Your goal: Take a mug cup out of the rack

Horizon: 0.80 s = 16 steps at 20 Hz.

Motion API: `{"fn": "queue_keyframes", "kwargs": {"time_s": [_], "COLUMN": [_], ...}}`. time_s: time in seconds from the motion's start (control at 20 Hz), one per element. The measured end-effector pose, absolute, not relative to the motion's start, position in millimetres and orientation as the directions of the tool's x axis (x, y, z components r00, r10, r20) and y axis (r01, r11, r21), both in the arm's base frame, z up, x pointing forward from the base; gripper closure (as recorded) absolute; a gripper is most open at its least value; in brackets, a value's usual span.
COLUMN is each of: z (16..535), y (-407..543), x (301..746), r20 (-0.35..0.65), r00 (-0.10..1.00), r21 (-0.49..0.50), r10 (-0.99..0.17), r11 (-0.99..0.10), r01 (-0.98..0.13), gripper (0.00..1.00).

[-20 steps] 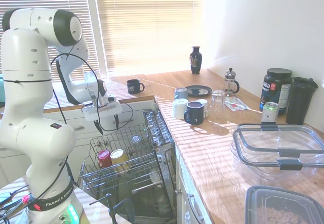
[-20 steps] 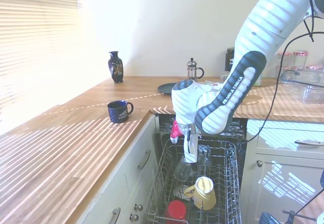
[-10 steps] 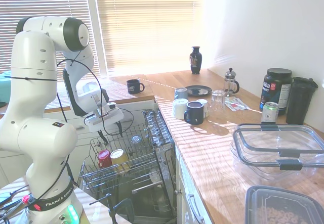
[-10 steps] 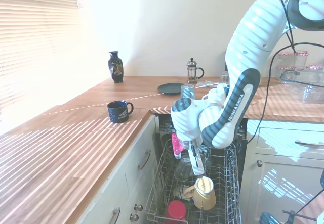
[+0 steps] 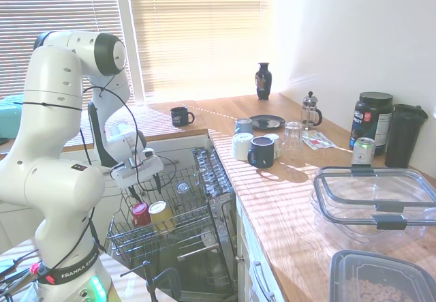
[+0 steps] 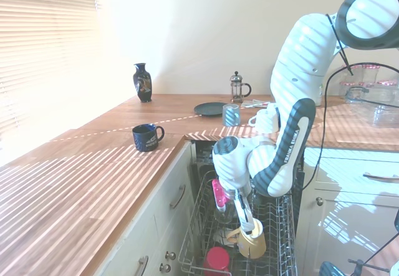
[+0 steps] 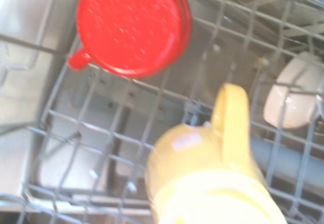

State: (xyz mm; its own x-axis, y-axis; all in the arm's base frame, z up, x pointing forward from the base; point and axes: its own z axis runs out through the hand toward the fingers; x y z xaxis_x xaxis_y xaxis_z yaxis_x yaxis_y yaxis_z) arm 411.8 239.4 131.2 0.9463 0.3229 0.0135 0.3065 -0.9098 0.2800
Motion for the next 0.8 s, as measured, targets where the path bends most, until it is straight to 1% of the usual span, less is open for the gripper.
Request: {"fn": "queue_keyframes", "kwargs": {"time_s": [0.3, 0.6, 0.8], "z": [82, 61, 43], "y": [257, 259, 251], "x": [416, 430, 426], "r20": [-0.018, -0.027, -0.053], "r00": [0.940, 0.931, 0.925], "r21": [0.270, 0.288, 0.300], "r10": [0.341, 0.364, 0.376], "r11": [-0.903, -0.889, -0.878], "r01": [0.333, 0.356, 0.374], "gripper": [0.00, 0.00, 0.00]}}
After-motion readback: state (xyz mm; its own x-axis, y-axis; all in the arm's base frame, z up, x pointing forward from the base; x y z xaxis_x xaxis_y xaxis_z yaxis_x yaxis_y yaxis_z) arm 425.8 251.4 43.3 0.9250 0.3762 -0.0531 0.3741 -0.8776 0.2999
